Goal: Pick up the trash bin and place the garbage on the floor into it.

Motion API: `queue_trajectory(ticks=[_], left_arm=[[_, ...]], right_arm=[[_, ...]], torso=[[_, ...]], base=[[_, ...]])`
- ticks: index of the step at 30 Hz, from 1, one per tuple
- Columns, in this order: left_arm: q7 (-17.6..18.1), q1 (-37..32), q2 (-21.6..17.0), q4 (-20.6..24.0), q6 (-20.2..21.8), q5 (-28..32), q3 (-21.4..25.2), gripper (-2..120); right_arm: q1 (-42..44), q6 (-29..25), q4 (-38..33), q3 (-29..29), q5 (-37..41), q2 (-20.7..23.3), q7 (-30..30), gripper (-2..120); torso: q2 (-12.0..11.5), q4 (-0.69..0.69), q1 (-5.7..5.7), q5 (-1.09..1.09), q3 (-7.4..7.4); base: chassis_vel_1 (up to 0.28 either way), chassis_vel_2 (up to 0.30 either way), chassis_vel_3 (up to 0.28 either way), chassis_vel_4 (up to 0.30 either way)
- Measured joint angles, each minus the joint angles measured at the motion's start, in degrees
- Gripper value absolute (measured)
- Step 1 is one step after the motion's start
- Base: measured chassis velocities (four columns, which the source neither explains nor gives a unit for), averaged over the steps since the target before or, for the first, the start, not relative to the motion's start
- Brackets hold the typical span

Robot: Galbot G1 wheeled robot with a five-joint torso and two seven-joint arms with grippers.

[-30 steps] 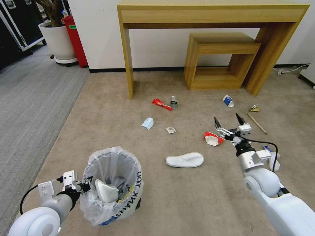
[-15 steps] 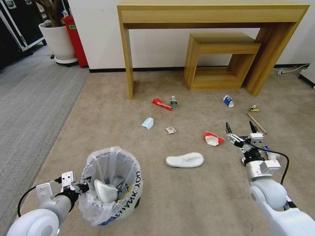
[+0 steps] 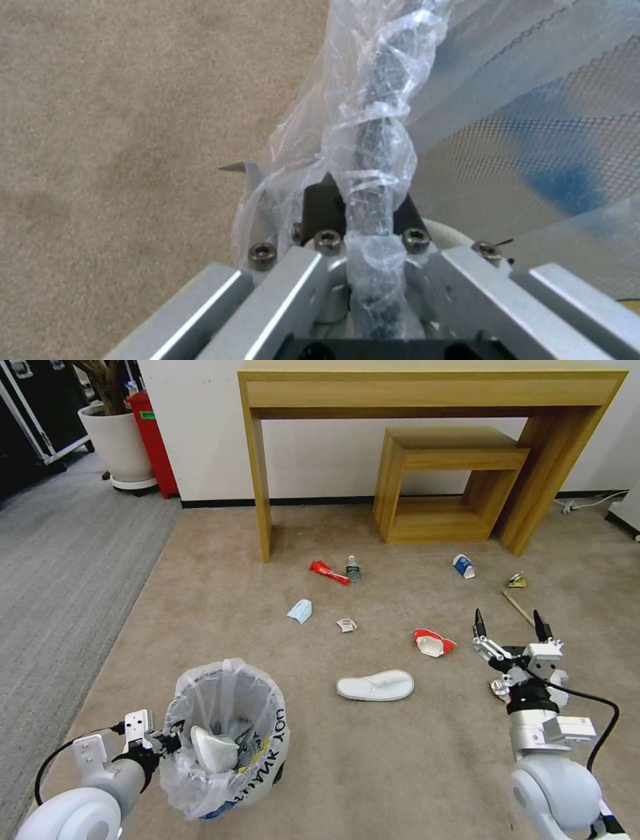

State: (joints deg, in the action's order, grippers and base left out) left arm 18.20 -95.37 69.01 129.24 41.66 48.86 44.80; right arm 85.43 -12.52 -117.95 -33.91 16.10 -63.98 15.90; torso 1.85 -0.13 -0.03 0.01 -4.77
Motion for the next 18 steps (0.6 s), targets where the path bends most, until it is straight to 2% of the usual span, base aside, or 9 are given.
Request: queue_trajectory(ticks=[11, 18], left_arm=[[-0.21, -0.38, 0.25, -0.33, -0.15, -0.61, -0.07, 0], [-0.36, -0.59, 0.35, -0.33, -0.26, -0.89, 0.08, 0]], right_arm=[[-0.88, 0.66, 2.12, 0.98, -1.07, -0.97, 0.42, 100], [-0.96, 0.59, 2.64, 1.17, -1.03, -0.94, 0.43, 100]], torso=[[0.00, 0.00, 0.00, -0.01, 0.00], [0.00, 0.00, 0.00, -0.01, -0.01]], base=[[-0.003, 0.003, 0.004, -0.005], [-0.086, 0.116, 0.097, -0.109]])
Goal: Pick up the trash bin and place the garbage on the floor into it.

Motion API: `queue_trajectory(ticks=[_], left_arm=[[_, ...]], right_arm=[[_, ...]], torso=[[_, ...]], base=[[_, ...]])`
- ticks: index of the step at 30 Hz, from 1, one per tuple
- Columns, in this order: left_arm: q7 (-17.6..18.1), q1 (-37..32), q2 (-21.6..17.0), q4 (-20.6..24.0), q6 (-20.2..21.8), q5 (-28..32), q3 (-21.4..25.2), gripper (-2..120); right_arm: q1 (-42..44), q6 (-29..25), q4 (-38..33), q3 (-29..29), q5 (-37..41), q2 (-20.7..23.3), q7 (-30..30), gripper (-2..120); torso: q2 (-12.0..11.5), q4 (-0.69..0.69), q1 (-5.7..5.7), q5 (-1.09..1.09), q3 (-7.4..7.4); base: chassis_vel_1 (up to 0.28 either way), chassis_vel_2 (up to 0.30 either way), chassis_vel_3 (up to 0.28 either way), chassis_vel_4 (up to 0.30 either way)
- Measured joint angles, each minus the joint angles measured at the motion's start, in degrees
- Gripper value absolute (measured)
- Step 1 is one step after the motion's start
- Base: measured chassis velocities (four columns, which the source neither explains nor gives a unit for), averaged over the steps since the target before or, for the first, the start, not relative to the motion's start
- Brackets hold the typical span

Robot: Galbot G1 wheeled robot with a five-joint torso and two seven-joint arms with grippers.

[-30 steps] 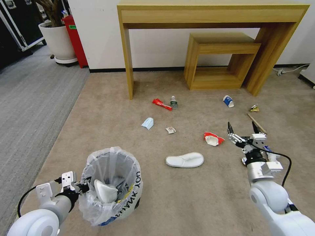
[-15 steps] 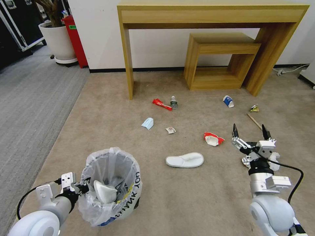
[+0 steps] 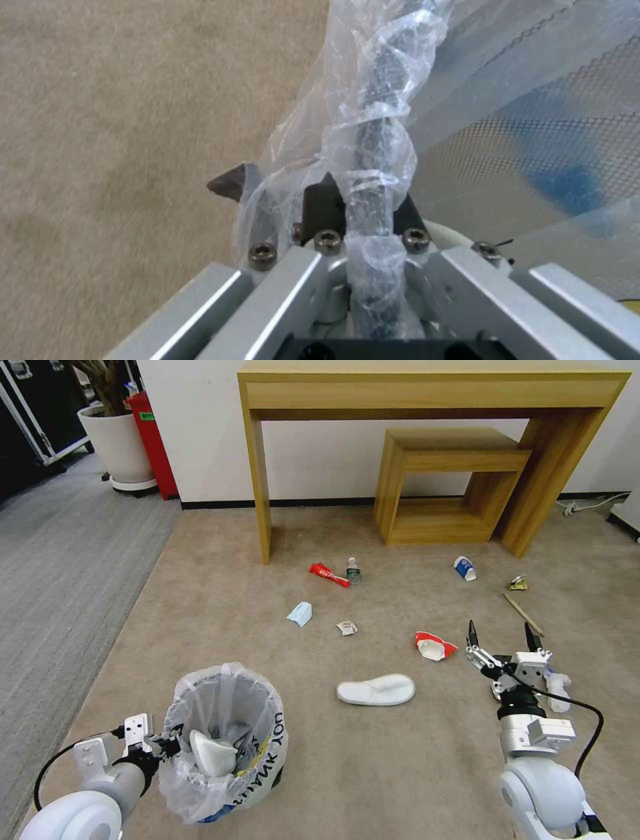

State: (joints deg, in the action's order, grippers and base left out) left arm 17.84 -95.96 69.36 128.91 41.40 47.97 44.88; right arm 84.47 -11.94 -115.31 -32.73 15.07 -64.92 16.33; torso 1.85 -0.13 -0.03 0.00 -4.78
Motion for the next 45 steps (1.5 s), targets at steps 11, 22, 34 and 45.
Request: queue_trajectory(ticks=[11, 22, 34, 45], left_arm=[[-0.43, -0.08, 0.54, -0.30, -0.17, -0.91, -0.11, 0], [-0.78, -0.09, 0.84, -0.66, -0.30, -1.33, -0.14, 0], [-0.82, 0.02, 0.86, -1.31, -0.35, -1.45, -0.11, 0], [-0.89, 0.17, 0.88, -2.05, -0.45, -1.55, -0.17, 0]], right_arm=[[-0.63, -1.01, 1.42, 0.29, 0.26, 0.40, 0.06, 100], [-1.40, -0.94, 2.46, 0.82, 0.55, 0.43, 0.22, 100], [-2.55, 4.86, 2.76, 3.00, 9.15, 0.67, 7.54, 100], [-7.35, 22.57, 9.01, 8.68, 40.90, -2.29, 26.21, 100]], torso=[[-0.01, 0.00, 0.00, 0.00, 0.00], [0.00, 0.00, 0.00, 0.00, 0.01], [-0.01, 0.00, 0.00, 0.00, 0.01], [0.00, 0.00, 0.00, -0.01, 0.01]], base=[[-0.094, 0.098, 0.091, -0.096], [-0.062, 0.050, 0.061, -0.060], [-0.044, 0.046, 0.034, -0.044], [0.000, 0.000, 0.000, 0.000]])
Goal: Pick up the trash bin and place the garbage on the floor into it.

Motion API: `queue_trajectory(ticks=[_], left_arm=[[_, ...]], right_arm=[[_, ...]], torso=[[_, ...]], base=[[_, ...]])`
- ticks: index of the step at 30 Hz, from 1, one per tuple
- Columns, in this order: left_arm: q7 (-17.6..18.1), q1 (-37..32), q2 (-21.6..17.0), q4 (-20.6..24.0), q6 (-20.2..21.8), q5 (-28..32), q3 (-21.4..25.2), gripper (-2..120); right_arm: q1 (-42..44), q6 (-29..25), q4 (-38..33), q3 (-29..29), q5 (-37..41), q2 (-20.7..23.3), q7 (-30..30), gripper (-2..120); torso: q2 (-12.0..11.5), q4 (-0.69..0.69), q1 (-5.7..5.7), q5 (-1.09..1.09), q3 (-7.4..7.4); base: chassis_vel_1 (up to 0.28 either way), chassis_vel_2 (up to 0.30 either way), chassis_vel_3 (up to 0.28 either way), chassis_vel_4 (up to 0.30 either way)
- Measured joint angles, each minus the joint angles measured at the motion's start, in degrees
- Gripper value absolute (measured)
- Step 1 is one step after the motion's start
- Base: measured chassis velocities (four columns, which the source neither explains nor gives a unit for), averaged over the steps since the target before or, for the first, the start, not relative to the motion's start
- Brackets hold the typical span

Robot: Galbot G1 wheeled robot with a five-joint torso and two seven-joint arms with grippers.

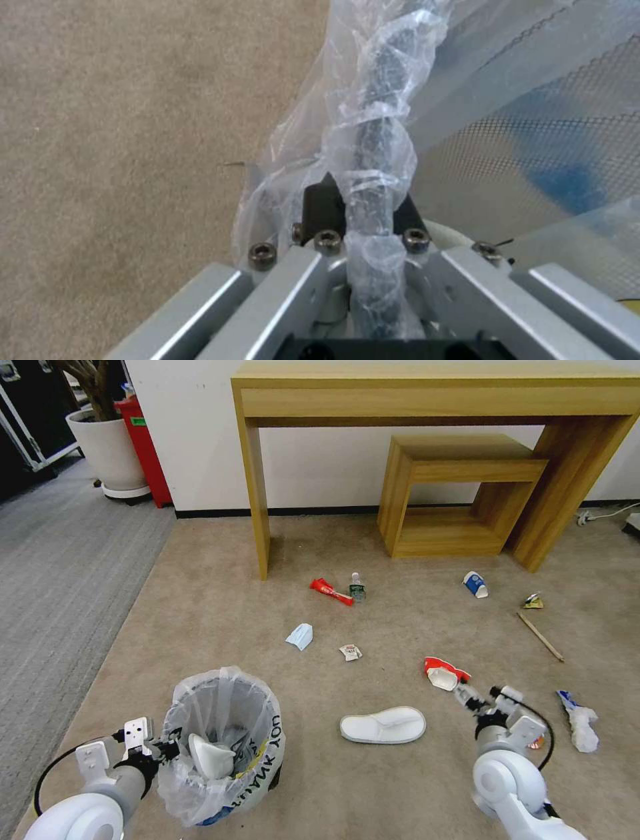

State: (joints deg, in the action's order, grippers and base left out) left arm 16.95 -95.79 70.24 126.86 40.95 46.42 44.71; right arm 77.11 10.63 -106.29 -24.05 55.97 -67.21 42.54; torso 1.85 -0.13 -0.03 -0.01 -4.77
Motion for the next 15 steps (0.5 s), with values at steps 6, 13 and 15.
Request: queue_trajectory(ticks=[6, 13, 15], left_arm=[[-0.01, -0.05, 0.79, -0.43, 0.00, -0.44, -0.19, 0], [-0.01, -0.61, 1.35, -0.45, -0.05, -0.60, -0.03, 0], [-0.03, -0.91, 1.61, -0.28, -0.08, -0.79, 0.03, 0]], right_arm=[[-4.67, 1.81, 5.03, 4.48, 4.95, -4.19, 4.76, 100], [-7.50, 1.79, 11.34, 6.93, 4.59, -7.02, 5.27, 100], [-8.79, 1.32, 14.13, 7.71, 3.88, -7.97, 4.85, 100]], torso=[[0.00, 0.01, 0.00, 0.01, 0.00], [0.00, 0.00, 0.00, 0.01, 0.00], [0.00, 0.00, 0.00, 0.00, 0.00]], base=[[0.000, 0.000, 0.000, 0.000], [0.000, 0.000, 0.000, 0.000], [0.000, 0.000, 0.000, 0.000]])
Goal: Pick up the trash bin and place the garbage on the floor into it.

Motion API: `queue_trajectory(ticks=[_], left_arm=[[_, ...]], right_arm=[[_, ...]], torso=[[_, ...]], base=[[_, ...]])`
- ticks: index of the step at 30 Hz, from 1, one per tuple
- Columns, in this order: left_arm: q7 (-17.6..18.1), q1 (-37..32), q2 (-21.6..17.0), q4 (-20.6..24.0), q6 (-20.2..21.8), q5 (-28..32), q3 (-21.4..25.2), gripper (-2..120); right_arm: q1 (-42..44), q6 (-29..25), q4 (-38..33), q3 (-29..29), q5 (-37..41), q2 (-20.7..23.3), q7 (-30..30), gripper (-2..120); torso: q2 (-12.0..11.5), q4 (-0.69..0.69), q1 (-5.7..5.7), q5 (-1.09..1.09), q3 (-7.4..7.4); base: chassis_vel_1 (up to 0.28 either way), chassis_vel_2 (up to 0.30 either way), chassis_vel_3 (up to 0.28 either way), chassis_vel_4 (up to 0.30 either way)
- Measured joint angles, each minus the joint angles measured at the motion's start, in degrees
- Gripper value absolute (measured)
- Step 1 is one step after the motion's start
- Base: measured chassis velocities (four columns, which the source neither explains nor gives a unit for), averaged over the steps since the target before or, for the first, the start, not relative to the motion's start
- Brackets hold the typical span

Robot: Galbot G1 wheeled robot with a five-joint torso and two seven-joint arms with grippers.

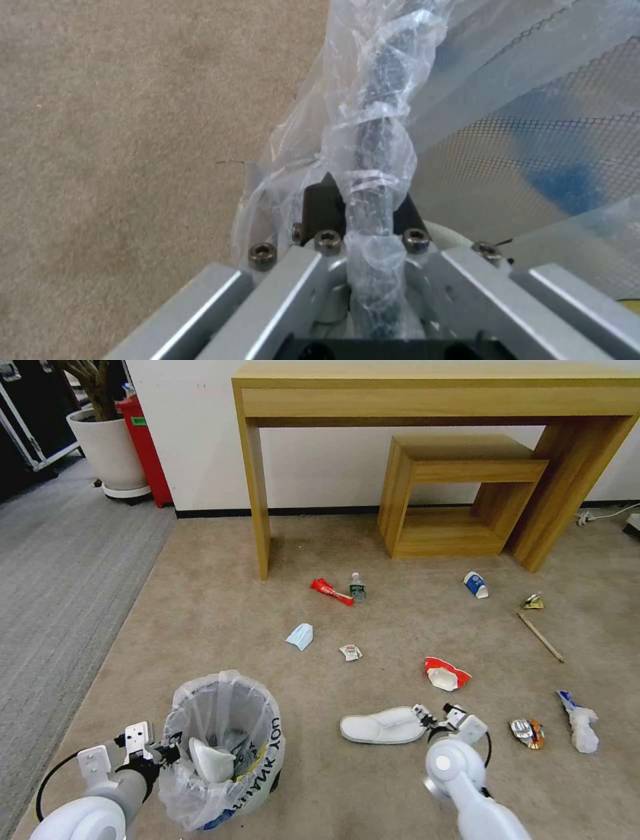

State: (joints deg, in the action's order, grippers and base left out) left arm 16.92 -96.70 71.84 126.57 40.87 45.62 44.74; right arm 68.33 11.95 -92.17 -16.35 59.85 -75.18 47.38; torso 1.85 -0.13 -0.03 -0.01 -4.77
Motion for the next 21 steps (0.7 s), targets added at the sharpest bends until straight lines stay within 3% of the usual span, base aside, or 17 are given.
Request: queue_trajectory(ticks=[7, 16, 19, 21], left_arm=[[-0.02, -0.84, 0.51, 0.48, -0.06, -0.29, 0.36, 0], [-0.03, -1.08, 0.89, 0.44, -0.25, -0.54, 0.38, 0], [-0.05, -1.15, 0.96, 0.45, -0.29, -0.59, 0.34, 0], [-0.16, -1.27, 0.90, 0.55, -0.40, -0.58, 0.31, 0]], right_arm=[[-4.42, -1.34, 8.18, 2.38, -1.98, -2.62, -1.86, 100], [-6.97, -2.42, 13.11, 3.77, -4.11, -4.77, -3.73, 100], [-7.63, -2.76, 14.67, 4.19, -4.94, -5.50, -4.41, 98], [-8.36, -3.33, 16.98, 4.61, -6.02, -6.19, -5.29, 91]], torso=[[0.00, 0.00, 0.00, 0.01, 0.00], [0.00, 0.00, 0.00, 0.00, 0.00], [0.00, 0.00, 0.00, 0.01, 0.00], [0.00, 0.00, 0.00, 0.01, 0.00]], base=[[0.000, 0.000, 0.000, 0.000], [0.000, 0.000, 0.000, 0.000], [0.000, 0.000, 0.000, 0.000], [0.000, 0.000, 0.000, 0.000]])
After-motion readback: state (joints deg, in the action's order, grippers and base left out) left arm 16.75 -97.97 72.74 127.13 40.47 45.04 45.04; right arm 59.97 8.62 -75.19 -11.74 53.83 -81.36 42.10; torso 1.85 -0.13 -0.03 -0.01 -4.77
